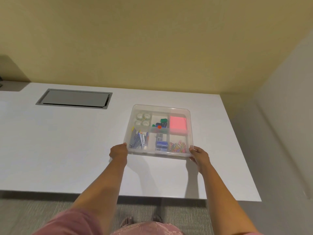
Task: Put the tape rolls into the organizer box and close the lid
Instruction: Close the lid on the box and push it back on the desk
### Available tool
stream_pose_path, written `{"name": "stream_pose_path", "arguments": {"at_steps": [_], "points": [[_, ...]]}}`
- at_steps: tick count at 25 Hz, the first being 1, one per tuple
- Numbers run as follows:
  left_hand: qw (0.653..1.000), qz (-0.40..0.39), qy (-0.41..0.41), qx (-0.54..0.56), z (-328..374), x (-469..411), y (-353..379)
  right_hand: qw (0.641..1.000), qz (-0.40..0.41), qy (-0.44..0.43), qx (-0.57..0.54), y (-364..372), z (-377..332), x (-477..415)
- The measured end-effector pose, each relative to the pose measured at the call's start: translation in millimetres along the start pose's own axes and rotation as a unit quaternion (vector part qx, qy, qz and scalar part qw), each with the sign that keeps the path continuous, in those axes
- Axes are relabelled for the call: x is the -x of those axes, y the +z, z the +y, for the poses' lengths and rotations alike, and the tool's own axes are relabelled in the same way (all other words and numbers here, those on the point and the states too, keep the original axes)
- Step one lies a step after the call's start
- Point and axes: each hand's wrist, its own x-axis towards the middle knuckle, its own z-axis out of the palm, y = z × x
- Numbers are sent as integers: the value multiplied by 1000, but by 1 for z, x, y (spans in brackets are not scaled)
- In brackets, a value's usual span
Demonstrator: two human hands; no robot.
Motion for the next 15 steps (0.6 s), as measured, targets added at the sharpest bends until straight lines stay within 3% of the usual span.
{"name": "stream_pose_path", "arguments": {"at_steps": [8,15], "points": [[1000,22,16,3,-6,-3,0,998,43,-27,22,3,7,-2],[991,23,55,-123,7,10,3,987,90,-60,119,5,5,0]]}}
